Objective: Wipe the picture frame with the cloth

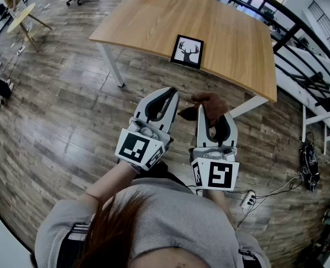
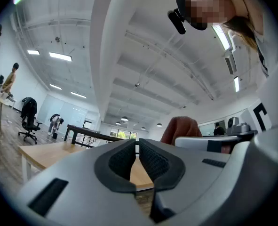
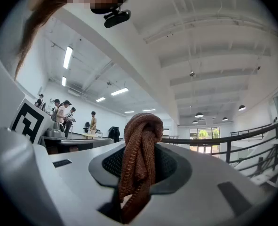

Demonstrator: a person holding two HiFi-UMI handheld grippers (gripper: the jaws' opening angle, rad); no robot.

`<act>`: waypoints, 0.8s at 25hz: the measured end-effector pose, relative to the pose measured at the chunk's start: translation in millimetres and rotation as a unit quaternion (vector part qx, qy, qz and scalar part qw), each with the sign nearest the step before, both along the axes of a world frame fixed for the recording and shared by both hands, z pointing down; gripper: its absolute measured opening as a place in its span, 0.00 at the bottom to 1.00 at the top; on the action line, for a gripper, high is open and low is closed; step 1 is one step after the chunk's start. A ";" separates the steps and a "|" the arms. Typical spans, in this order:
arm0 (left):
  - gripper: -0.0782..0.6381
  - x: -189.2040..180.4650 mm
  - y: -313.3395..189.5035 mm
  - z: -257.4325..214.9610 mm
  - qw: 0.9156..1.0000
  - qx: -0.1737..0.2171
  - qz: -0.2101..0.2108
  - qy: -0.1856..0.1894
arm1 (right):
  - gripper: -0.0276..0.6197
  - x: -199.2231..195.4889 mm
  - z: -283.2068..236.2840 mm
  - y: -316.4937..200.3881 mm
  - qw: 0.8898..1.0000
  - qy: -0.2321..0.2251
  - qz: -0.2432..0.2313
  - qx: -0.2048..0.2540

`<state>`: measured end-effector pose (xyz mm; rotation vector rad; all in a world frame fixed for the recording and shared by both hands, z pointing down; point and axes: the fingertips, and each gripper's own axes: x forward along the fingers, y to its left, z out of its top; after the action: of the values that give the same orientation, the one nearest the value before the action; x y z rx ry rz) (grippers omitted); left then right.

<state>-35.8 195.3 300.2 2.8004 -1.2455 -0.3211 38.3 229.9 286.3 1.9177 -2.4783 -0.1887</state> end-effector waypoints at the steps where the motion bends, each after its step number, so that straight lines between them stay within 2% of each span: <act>1: 0.12 0.9 -1.3 2.1 1.000 -0.003 -0.002 0.000 | 0.25 2.6 1.9 -2.0 1.000 -0.003 0.001 0.001; 6: 0.12 2.4 -9.6 2.6 1.000 0.010 -0.002 0.022 | 0.25 7.5 10.4 -12.9 1.000 -0.008 -0.002 0.001; 11: 0.12 5.5 -35.3 9.2 1.000 0.007 -0.004 0.018 | 0.25 12.5 12.9 -35.3 1.000 -0.003 -0.001 0.002; 17: 0.12 15.0 -90.1 27.5 1.000 0.001 0.000 -0.026 | 0.25 24.4 18.5 -86.1 1.000 -0.008 0.014 -0.003; 20: 0.12 16.8 -132.6 43.6 0.999 -0.016 0.010 -0.042 | 0.25 24.2 27.2 -126.6 1.000 -0.004 0.016 -0.011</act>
<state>-19.0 62.7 343.8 2.8236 -1.2272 -0.1831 62.5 103.3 313.5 1.9522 -2.4431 -0.1522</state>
